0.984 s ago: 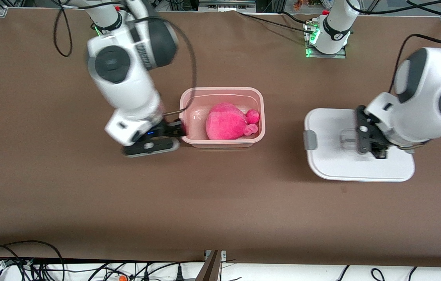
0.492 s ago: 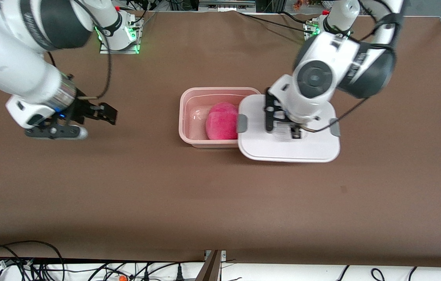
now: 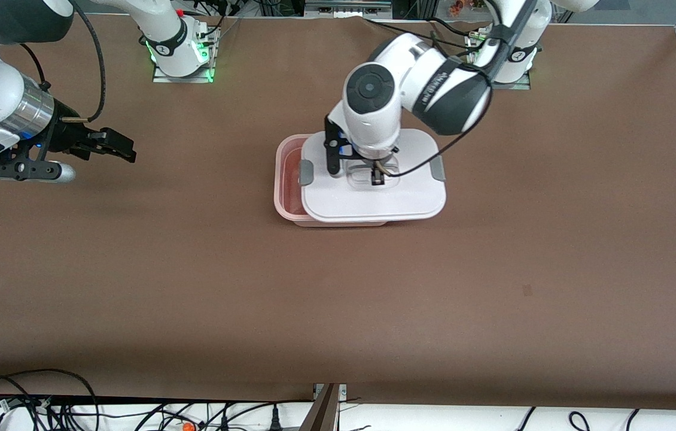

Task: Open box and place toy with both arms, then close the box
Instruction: 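Carry the lid over the tub with the left gripper, then lower the lid onto the tub and press it down with the left gripper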

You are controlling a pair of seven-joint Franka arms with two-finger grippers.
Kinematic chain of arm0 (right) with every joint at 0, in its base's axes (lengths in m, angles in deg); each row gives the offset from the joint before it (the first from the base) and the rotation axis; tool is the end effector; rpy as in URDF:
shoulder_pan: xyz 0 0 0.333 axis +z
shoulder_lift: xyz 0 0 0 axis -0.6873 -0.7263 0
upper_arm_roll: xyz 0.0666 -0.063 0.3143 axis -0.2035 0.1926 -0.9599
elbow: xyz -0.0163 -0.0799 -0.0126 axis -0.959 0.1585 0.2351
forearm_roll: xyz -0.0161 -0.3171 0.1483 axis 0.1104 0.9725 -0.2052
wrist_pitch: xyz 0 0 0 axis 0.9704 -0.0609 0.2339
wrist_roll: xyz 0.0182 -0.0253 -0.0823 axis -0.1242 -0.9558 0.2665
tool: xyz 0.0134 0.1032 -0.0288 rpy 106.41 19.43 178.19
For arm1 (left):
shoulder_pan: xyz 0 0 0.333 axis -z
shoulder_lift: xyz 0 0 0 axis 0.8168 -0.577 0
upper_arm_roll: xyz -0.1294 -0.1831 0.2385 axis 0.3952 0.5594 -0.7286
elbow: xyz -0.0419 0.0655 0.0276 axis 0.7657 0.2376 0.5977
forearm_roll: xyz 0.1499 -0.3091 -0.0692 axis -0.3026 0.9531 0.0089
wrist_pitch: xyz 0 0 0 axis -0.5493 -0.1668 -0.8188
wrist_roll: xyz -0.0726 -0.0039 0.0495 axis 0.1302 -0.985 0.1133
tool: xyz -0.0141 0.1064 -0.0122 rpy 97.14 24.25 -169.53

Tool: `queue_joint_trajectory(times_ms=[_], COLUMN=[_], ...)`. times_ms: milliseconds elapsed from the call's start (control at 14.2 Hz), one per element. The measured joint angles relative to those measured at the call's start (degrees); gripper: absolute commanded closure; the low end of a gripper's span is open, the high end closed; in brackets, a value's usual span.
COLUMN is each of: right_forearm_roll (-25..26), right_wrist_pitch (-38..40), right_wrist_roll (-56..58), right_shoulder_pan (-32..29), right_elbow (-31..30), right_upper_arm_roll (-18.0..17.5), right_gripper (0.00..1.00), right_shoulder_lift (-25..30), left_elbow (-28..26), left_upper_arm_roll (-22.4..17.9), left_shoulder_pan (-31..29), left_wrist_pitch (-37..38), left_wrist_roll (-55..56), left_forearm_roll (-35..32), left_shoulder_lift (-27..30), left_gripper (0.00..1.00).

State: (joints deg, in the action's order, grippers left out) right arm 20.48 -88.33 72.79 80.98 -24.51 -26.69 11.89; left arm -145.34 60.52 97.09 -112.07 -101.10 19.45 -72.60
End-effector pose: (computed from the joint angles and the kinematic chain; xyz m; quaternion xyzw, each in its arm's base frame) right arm 0.5232 0.0896 0.5790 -0.9973 0.0389 0.0501 0.0362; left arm 0.4820 -0.4385 0.4263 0.7409 -0.6670 -0.0778 0.0090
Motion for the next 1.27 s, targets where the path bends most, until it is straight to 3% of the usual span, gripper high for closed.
queue_joint_trajectory(times_ms=[281, 562, 703, 914, 1265], right_forearm_roll=[1.21, 1.88, 2.76, 4.11, 5.84], right_wrist_pitch=[-0.12, -0.12, -0.12, -1.13, -5.54], right_wrist_roll=[1.11, 1.71, 2.06, 2.06, 2.06], right_shoulder_pan=[-1.79, -18.43, -23.55, -25.17, -26.15], right_elbow=[-0.27, -0.62, -2.47, -6.23, -7.17], right_upper_arm_roll=[-1.41, -17.35, -22.39, -24.92, -26.09], right_gripper=[0.00, 0.00, 0.00, 0.00, 0.00], right_shoulder_lift=[0.01, 0.89, 3.14, 6.82, 6.87], left_elbow=[0.06, 1.84, 3.69, 4.68, 5.12], left_upper_arm_roll=[-0.01, -0.02, -0.02, -0.02, -0.28], left_shoulder_pan=[2.34, 3.05, 3.18, 3.40, 4.32], left_wrist_pitch=[-2.45, -3.92, -3.93, -3.92, -3.78], left_wrist_roll=[4.16, 6.23, 6.87, 7.75, 8.69], left_forearm_roll=[0.00, 0.00, 0.00, 0.00, -0.03], left_shoulder_lift=[-2.92, -5.29, -6.51, -7.56, -8.23], left_gripper=[1.00, 1.00, 1.00, 1.00, 1.00])
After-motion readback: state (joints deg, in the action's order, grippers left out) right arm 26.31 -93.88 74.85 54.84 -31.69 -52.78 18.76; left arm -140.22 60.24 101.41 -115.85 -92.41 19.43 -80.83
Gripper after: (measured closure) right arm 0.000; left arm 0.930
